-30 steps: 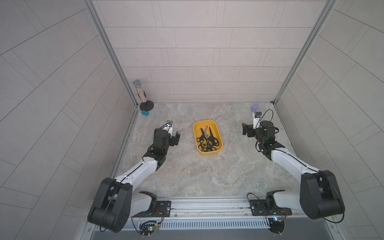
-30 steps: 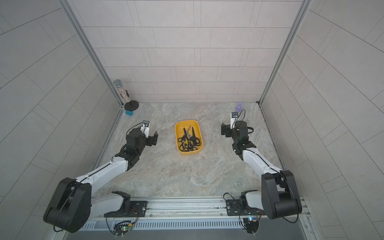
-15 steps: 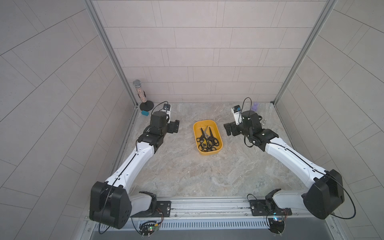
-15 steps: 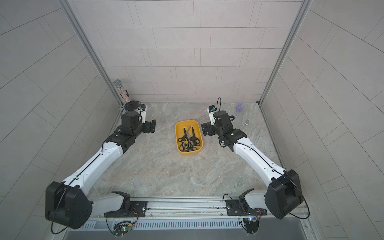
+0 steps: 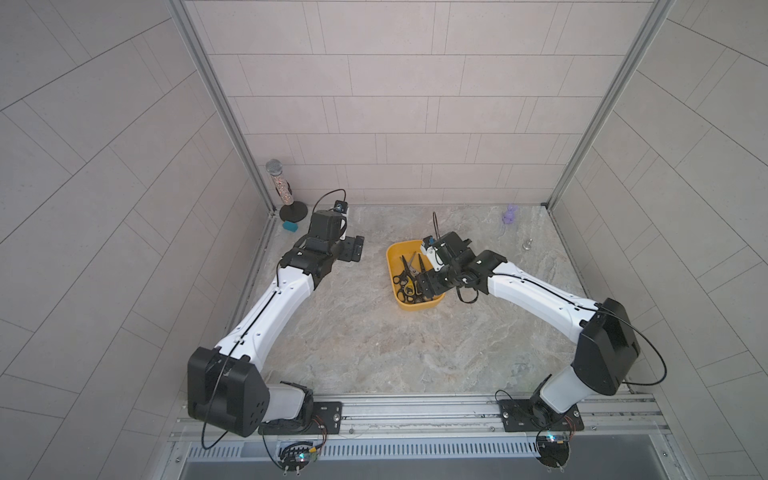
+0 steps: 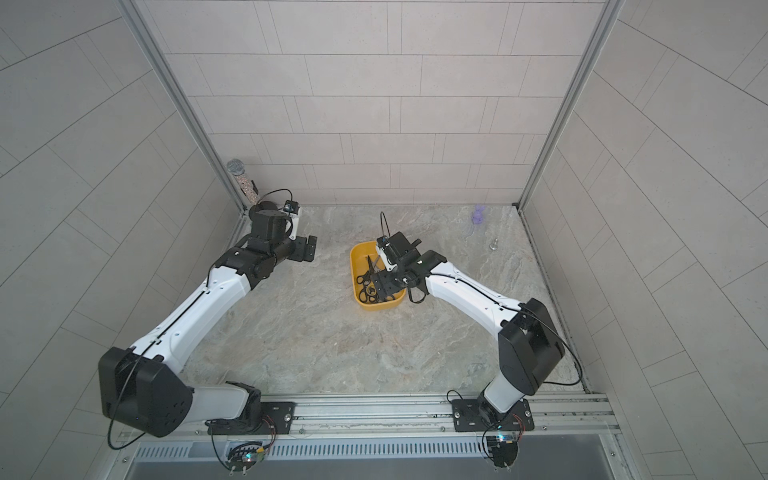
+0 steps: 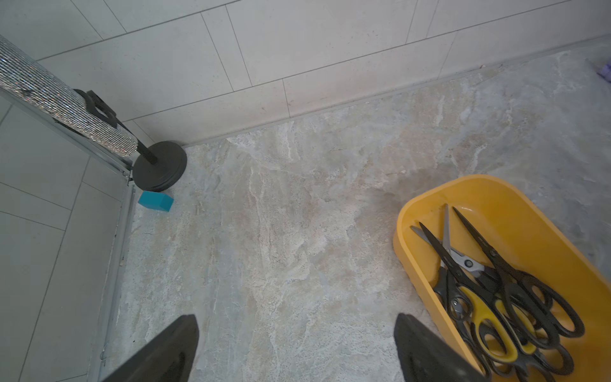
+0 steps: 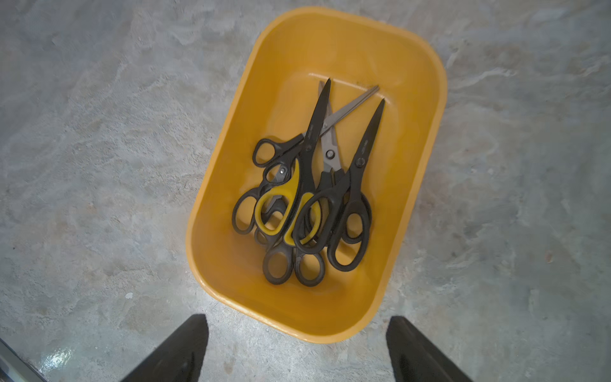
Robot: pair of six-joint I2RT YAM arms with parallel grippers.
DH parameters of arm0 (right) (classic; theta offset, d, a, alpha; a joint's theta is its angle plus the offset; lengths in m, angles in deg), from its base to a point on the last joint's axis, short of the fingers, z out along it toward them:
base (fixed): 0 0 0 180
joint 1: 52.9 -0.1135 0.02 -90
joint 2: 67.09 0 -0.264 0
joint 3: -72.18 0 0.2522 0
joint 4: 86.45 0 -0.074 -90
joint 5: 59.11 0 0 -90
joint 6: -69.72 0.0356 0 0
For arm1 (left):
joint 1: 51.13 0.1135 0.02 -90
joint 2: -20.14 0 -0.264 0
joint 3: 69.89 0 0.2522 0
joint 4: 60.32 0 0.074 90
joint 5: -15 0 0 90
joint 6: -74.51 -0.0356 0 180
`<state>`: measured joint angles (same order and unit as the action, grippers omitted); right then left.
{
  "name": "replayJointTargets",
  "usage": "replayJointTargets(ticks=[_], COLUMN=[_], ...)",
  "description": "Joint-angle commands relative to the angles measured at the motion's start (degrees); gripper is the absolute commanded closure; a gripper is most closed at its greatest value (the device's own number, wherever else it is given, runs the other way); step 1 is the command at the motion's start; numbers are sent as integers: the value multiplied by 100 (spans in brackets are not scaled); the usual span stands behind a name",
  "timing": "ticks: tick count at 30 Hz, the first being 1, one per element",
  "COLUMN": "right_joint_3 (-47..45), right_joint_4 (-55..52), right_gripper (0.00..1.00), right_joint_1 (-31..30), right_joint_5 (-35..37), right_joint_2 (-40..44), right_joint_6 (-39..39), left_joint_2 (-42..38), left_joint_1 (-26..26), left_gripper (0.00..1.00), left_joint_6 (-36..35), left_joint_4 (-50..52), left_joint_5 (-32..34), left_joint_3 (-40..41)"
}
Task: Take the scissors out of the storage box
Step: Pick up the scissors from the storage box.
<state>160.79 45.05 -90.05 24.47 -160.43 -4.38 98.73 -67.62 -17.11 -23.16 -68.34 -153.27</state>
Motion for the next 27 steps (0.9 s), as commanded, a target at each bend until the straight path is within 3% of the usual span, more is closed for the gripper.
replayJointTargets(ticks=[1,10,27], right_joint_3=[249,428,689], right_joint_4=[-387,-22,170], right_gripper=[14,27,49], right_joint_1=[-12,5,271], right_joint_5=[21,167,387], right_joint_2=[-222,-747,-1517], right_joint_6=[267,590,936], left_joint_2=[104,244,148], left_joint_1=[-82,-197,-189], left_gripper=[0,0,0], left_joint_6=[167,570,631], left_joint_4=[667,671,460], left_joint_5=[499,536,613], left_joint_3=[-130,183,308])
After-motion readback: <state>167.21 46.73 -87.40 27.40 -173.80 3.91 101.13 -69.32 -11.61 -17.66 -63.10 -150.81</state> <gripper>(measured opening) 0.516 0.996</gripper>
